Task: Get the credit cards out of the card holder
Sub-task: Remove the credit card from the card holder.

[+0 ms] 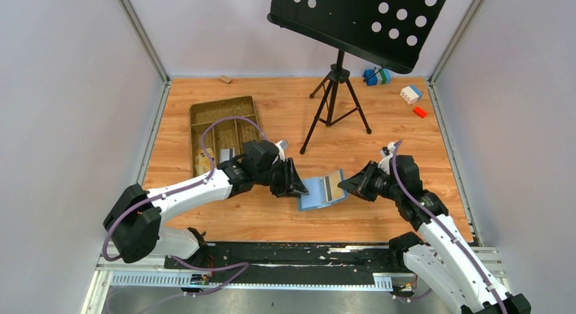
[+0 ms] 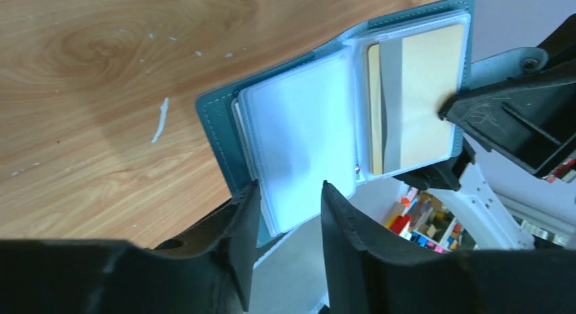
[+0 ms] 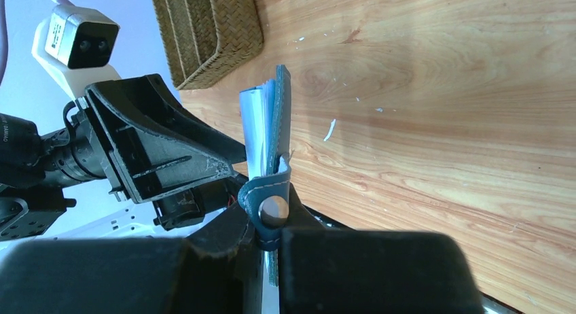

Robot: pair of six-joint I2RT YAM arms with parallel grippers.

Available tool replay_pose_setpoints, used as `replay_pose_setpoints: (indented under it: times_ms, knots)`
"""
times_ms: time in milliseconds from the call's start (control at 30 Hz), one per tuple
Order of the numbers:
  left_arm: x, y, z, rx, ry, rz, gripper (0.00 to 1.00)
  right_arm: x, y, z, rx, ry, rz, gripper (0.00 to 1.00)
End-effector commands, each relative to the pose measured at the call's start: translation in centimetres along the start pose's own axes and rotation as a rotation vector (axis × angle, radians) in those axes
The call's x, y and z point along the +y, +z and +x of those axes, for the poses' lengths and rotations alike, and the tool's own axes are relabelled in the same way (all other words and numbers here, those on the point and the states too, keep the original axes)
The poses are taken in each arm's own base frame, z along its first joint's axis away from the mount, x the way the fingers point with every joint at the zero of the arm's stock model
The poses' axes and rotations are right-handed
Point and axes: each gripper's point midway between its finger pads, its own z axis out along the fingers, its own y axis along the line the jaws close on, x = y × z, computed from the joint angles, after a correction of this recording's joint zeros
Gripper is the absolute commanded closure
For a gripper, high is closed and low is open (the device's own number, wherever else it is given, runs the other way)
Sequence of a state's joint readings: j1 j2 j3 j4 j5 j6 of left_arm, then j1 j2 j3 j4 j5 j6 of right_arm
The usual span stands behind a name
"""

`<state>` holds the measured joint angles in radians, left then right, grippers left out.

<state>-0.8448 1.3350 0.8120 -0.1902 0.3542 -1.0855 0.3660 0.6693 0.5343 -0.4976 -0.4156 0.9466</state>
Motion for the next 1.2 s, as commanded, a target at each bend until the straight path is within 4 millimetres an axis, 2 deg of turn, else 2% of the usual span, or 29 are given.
replay_pose_setpoints:
  times_ms: [0,133,333,433,533,567,633,733,833,933,1067,1167]
  knots:
    - [-0.2,-1.1,-0.2,-0.031,0.034,-0.010,0.50,2.0,-0.9,-1.2,-0.054,-0.033,-0.044,1.00]
    - [0.4,-1.1,0.0,-0.035,0.022,-0.018,0.39,2.1,-0.8,-1.3,-0.055,-0.034,-0.050,1.00]
    - [0.4,-0.5,0.4,-0.015,0.006,0.006,0.31,2.8,-0.6,-1.1,-0.039,-0.029,-0.090,1.00]
    - [-0.4,-0.2,0.4,-0.016,-0.010,0.069,0.28,2.9,-0.5,-1.1,-0.034,-0.029,-0.101,1.00]
    - [-1.9,0.1,0.2,-0.028,-0.018,0.163,0.29,3.0,-0.3,-0.8,-0.020,-0.023,-0.117,1.00]
    - [-2.4,0.2,0.1,-0.030,-0.018,0.192,0.31,3.0,-0.1,-0.7,-0.011,-0.019,-0.124,1.00]
    - [-3.2,0.4,-0.1,-0.029,-0.011,0.234,0.43,2.6,0.2,-0.3,0.015,-0.021,-0.122,1.00]
    - [-2.8,1.2,-0.1,-0.013,0.005,0.219,0.67,1.7,0.5,0.1,0.042,-0.058,-0.083,1.00]
    - [-1.2,2.3,0.1,0.015,0.025,0.145,0.99,0.4,0.7,0.1,0.043,-0.095,-0.027,1.00]
    - [0.5,3.4,0.0,0.025,0.071,0.067,1.00,-0.6,0.9,0.4,0.046,-0.123,-0.003,0.96]
    - [2.1,4.9,0.0,0.046,0.101,0.014,1.00,-1.2,1.7,1.3,0.090,-0.178,-0.020,0.75]
    - [3.5,6.2,0.5,0.083,0.111,-0.020,1.00,-2.1,2.5,1.9,0.150,-0.204,0.014,0.70]
